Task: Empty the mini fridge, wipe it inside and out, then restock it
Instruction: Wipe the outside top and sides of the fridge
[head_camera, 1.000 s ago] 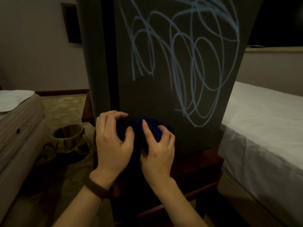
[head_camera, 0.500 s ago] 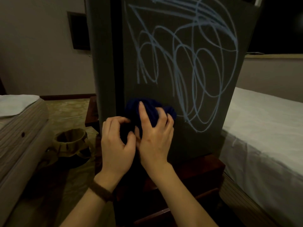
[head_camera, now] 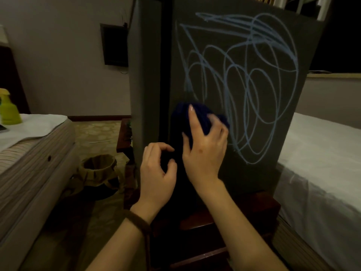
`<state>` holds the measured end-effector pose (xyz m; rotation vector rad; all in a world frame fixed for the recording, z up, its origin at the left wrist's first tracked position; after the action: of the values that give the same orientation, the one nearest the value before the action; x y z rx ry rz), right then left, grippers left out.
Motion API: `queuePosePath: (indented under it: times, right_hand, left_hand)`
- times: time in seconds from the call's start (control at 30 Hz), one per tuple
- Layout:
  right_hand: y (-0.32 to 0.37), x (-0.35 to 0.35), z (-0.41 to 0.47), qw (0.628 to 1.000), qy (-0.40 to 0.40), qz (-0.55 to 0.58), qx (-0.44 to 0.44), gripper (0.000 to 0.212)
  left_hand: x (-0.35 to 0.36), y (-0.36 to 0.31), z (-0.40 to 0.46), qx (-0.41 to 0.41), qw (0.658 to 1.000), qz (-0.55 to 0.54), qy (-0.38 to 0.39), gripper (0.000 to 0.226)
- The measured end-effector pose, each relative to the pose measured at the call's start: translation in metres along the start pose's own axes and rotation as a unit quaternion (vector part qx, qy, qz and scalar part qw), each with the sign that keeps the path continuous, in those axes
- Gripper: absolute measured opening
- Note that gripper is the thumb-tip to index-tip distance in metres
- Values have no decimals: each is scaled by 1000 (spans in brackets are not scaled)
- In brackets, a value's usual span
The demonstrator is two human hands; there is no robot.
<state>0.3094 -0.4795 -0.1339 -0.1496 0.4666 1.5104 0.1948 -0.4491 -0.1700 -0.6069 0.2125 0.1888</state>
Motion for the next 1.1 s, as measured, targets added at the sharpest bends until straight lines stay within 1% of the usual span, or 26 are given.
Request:
queuePosePath:
  times: [0.13,0.17,0.23,0.3,0.4,0.47,0.5,0.57,0.63,0.73,0.8,0.87,0.93,0.97,1.03,1.1]
  right_hand:
    - [-20,32,-88,996,78,-26,-31,56]
    - [-24,35,-98,995,91,-26,-37,56]
    - [-25,31,-91,995,97,-13,-36,56]
    - [-17,16,-56,997,76,10,-18,56]
    - [-6,-9,9,999,18,41,19,54]
    - [-3,-17,31,998,-10,51,40,53]
    - [-2,-16,31,998,-15,44,37,53]
    - [-3,-4,6,1000,2,18,9,54]
    - [-13,15,-39,999,36,4,-15,53]
    - [-38,35,-99,996,91,-6,-10,55]
    - [-52,36,-108,994,107,18,3,56]
    - [-60,28,-91,994,92,60,15,59]
    - [-68,14,-58,995,49,80,28,58]
    - [-74,6,-39,996,23,77,44,56]
    - [-89,-4,-6,993,-22,52,103,55]
    - [-96,-5,9,988,-43,36,144,56]
  left_hand:
    - [-2,0,0,-2,1000,-14,-4,22]
    - [-2,0,0,-2,1000,-14,-3,22]
    - [-2,-1,0,-3,1000,-16,8,24]
    - [-2,-2,1,-5,1000,-17,23,25]
    - [-3,-3,1,-6,999,-12,32,23]
    - [-4,-3,1,-6,999,-8,32,24]
    - [-4,-3,2,-6,1000,-7,30,24]
    - [-3,-3,1,-4,1000,-2,21,24]
    - [-2,-2,0,-1,1000,11,6,23]
    - [6,-3,-3,2,999,49,-9,21]
    - [14,-5,-5,3,998,69,-13,21]
    - [22,-7,-7,4,997,73,-13,20]
    - [28,-9,-9,4,997,74,-14,16]
    - [31,-10,-9,4,997,76,-17,17]
    - [35,-12,-9,8,996,89,-28,17]
    - [38,-13,-8,13,993,106,-44,17]
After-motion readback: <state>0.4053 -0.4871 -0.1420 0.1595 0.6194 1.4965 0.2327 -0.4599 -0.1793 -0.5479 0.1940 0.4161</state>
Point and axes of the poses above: each hand's wrist, its own z-axis towards the middle knuckle, its own x-axis out of the palm, y = z × x, the point moved 6 cm from there along z, towards the middle knuckle, and after that the axes turned 5 degrees about y, right-handed, at the moved point
